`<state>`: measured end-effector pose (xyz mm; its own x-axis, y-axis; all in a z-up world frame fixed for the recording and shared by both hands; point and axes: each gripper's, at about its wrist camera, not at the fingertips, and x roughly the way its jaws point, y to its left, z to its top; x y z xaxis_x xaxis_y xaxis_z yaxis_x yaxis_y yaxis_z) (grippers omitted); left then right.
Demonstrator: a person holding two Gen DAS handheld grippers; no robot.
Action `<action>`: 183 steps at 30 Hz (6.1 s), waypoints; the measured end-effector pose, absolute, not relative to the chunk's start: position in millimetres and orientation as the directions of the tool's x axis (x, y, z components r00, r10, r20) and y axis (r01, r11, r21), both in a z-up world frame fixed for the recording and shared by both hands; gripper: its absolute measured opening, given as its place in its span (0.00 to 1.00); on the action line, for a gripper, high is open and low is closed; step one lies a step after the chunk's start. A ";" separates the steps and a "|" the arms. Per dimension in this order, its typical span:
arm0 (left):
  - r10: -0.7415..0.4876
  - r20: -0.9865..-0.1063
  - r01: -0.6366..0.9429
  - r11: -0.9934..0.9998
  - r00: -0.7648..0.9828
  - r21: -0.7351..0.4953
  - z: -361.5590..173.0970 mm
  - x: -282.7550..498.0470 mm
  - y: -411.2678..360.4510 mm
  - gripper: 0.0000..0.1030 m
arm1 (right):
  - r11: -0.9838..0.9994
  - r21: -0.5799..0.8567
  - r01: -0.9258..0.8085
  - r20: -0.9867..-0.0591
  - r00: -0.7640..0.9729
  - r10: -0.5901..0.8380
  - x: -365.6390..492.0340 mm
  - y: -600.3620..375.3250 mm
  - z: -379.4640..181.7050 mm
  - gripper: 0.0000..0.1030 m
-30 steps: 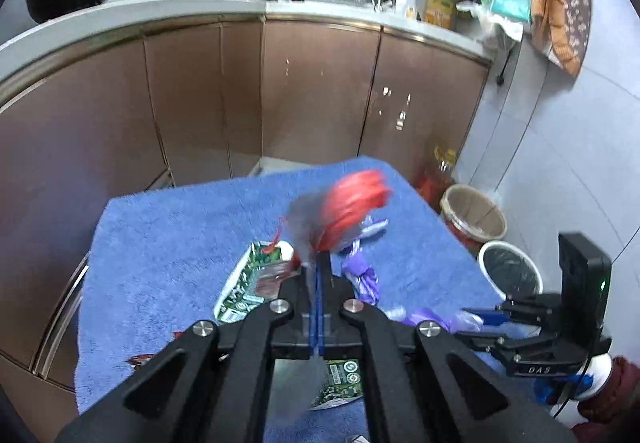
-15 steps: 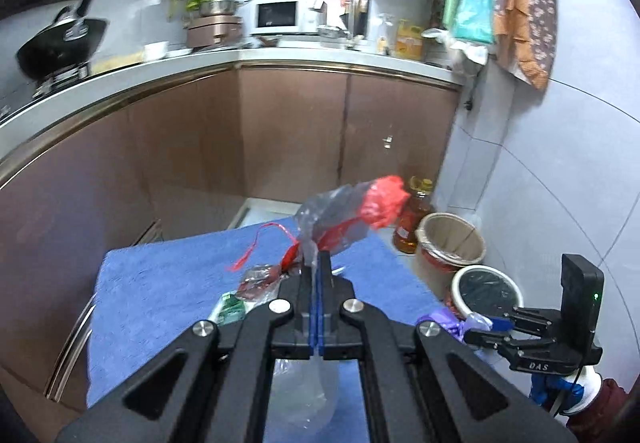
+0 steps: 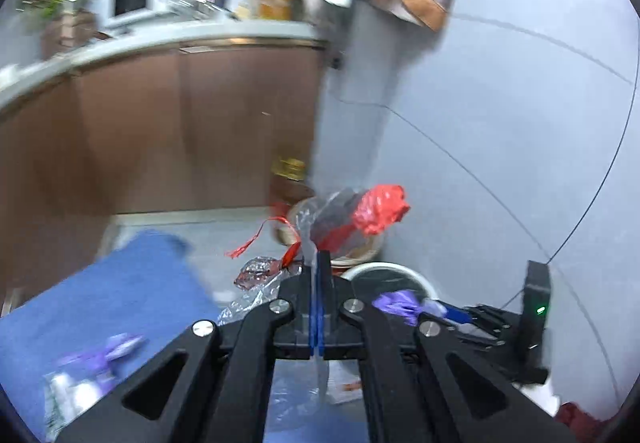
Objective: Collect trash
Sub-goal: 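Carry the bag and glove to the white-rimmed bin and open both tools, then move both open tools back over the trash on the towel, then grasp the red snack wrapper with the left tool while the right tool grasps the white milk packet, then carry the wrapper and packet to the white-rimmed bin and open both tools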
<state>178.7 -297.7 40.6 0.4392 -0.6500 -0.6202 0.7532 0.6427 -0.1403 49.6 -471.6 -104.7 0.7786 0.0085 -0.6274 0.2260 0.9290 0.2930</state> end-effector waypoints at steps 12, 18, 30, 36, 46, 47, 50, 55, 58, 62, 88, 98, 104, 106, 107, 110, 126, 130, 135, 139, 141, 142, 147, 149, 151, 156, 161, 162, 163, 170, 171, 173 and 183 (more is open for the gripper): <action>-0.677 -0.713 0.852 0.470 0.180 -0.231 -46.8 180.4 -489.4 0.03 | 0.852 0.249 0.462 -0.692 0.700 -0.177 65.1 -559.9 -164.9 0.35; -0.653 -0.749 0.835 0.470 0.111 -0.286 -81.0 191.3 -523.4 0.03 | 0.841 0.211 0.498 -0.717 0.664 -0.213 61.3 -566.7 -174.8 0.50; -0.706 -0.670 0.808 0.521 0.228 -0.274 -45.7 179.1 -468.4 0.03 | 0.847 0.210 0.488 -0.688 0.689 -0.226 44.6 -549.5 -146.7 0.56; -0.707 -0.624 0.792 0.569 0.333 -0.222 -6.1 161.2 -414.5 0.03 | 0.889 0.226 0.398 -0.599 0.776 -0.196 36.5 -513.7 -97.1 0.61; -0.677 -0.571 0.724 0.661 0.464 -0.195 44.6 133.1 -294.5 0.08 | 0.948 0.218 0.234 -0.468 0.877 -0.109 17.9 -447.1 -26.0 0.68; -0.670 -0.567 0.715 0.673 0.479 -0.191 47.7 130.8 -283.4 0.13 | 0.953 0.215 0.211 -0.457 0.885 -0.092 16.7 -437.6 -19.4 0.68; -0.640 -0.538 0.673 0.719 0.548 -0.170 56.4 120.9 -247.3 0.59 | 0.964 0.214 0.156 -0.436 0.898 -0.048 16.0 -417.0 -4.8 0.68; -0.585 -0.512 0.615 0.777 0.628 -0.133 67.3 106.5 -191.4 0.59 | 0.975 0.209 0.069 -0.416 0.909 0.024 16.9 -385.6 10.1 0.68; -0.547 -0.507 0.576 0.809 0.666 -0.115 71.8 100.0 -156.9 0.59 | 0.979 0.202 0.019 -0.408 0.911 0.066 14.4 -366.6 16.0 0.68; -0.483 -0.503 0.507 0.856 0.717 -0.100 70.7 87.4 -102.2 0.59 | 0.980 0.194 -0.047 -0.404 0.906 0.123 10.3 -342.2 22.8 0.68; -0.140 -0.684 0.037 0.986 0.716 -0.163 -64.3 62.0 129.3 0.60 | 0.783 0.277 -0.556 -0.594 0.542 0.595 79.4 -167.7 -51.6 0.68; -0.141 -0.732 0.045 0.988 0.666 -0.149 -80.2 96.3 120.7 0.60 | 0.569 0.266 -0.778 -0.657 0.287 0.698 61.7 -89.1 -78.6 0.69; -0.151 -0.780 0.038 0.986 0.607 -0.162 -102.7 121.4 126.7 0.60 | 0.450 0.176 -0.876 -0.696 0.213 0.685 51.8 -50.2 -82.6 0.69; -0.166 -0.782 0.032 0.982 0.600 -0.184 -107.7 124.7 132.5 0.60 | 0.425 0.150 -0.893 -0.714 0.200 0.671 50.6 -39.2 -87.1 0.69; -0.167 -0.781 0.029 0.982 0.601 -0.187 -108.8 125.9 134.7 0.60 | 0.416 0.147 -0.898 -0.719 0.191 0.668 51.2 -34.9 -89.3 0.69; -0.179 -0.782 0.032 0.979 0.598 -0.201 -111.9 129.5 141.6 0.60 | 0.387 0.138 -0.912 -0.734 0.169 0.658 54.8 -21.3 -96.6 0.69; -0.350 -0.749 0.047 0.918 0.562 -0.394 -144.7 124.4 174.4 0.37 | 0.228 0.124 -0.966 -0.853 0.013 0.522 51.7 20.4 -136.6 0.31; -0.346 -0.741 0.053 0.920 0.576 -0.389 -143.1 120.6 168.5 0.28 | 0.246 0.133 -0.960 -0.849 0.018 0.529 47.4 11.7 -135.1 0.27; -0.337 -0.724 0.026 0.915 0.602 -0.403 -137.0 109.5 171.9 0.24 | 0.296 0.168 -0.940 -0.833 0.025 0.553 41.6 -9.0 -126.2 0.27; -0.335 -0.701 0.018 0.908 0.629 -0.418 -123.8 93.5 178.4 0.24 | 0.342 0.198 -0.918 -0.804 0.047 0.592 39.4 -26.8 -115.2 0.27; -0.340 -0.690 0.024 0.906 0.639 -0.424 -117.4 86.6 179.5 0.24 | 0.374 0.214 -0.902 -0.780 0.073 0.621 38.5 -39.4 -106.7 0.27; -0.347 -0.680 0.032 0.902 0.646 -0.430 -112.2 81.1 179.9 0.24 | 0.384 0.214 -0.898 -0.774 0.084 0.628 41.5 -43.9 -103.7 0.27; -0.343 -0.651 0.057 0.907 0.677 -0.418 -87.4 62.2 178.7 0.24 | 0.459 0.223 -0.860 -0.718 0.173 0.674 35.2 -83.7 -81.0 0.27; -0.341 -0.641 0.068 0.909 0.688 -0.411 -77.2 55.6 176.2 0.24 | 0.488 0.229 -0.842 -0.694 0.210 0.688 38.3 -96.7 -74.0 0.27; -0.339 -0.631 0.082 0.913 0.698 -0.400 -66.4 51.1 167.3 0.24 | 0.524 0.242 -0.817 -0.668 0.252 0.701 37.2 -118.5 -65.6 0.27; -0.371 -0.602 0.159 0.913 0.707 -0.376 -39.2 43.3 136.5 0.24 | 0.634 0.280 -0.720 -0.600 0.385 0.702 24.8 -166.8 -49.7 0.27; -0.435 -0.595 0.270 0.897 0.676 -0.350 -19.3 57.4 75.5 0.24 | 0.771 0.295 -0.564 -0.538 0.570 0.622 23.8 -254.3 -37.9 0.27; -0.449 -0.596 0.292 0.892 0.666 -0.346 -16.8 61.9 61.9 0.24 | 0.801 0.298 -0.519 -0.525 0.612 0.591 21.9 -275.3 -35.2 0.27; -0.463 -0.598 0.316 0.886 0.655 -0.341 -14.7 66.9 46.2 0.24 | 0.819 0.299 -0.489 -0.519 0.637 0.570 23.7 -286.6 -34.3 0.27; -0.562 -0.628 0.519 0.808 0.538 -0.279 -5.5 108.6 -94.6 0.24 | 0.950 0.278 -0.140 -0.536 0.798 0.274 26.1 -399.7 -47.5 0.27; -0.572 -0.635 0.539 0.795 0.519 -0.276 -5.9 115.0 -114.9 0.24 | 0.957 0.272 -0.098 -0.545 0.804 0.238 26.6 -409.7 -50.8 0.27; -0.596 -0.648 0.593 0.760 0.473 -0.266 -9.5 129.1 -160.2 0.24 | 0.962 0.273 -0.006 -0.565 0.808 0.165 31.2 -435.6 -63.1 0.27; -0.624 -0.733 0.751 0.614 0.271 -0.245 -63.8 175.9 -358.9 0.24 | 0.904 0.262 0.336 -0.670 0.738 -0.080 57.6 -538.1 -132.9 0.27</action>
<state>175.9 -358.9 -63.8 0.2712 -0.6240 -0.7328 0.7505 0.6138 -0.2449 57.6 -538.1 -132.9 0.7380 -0.0800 -0.6701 0.3364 0.9044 0.2625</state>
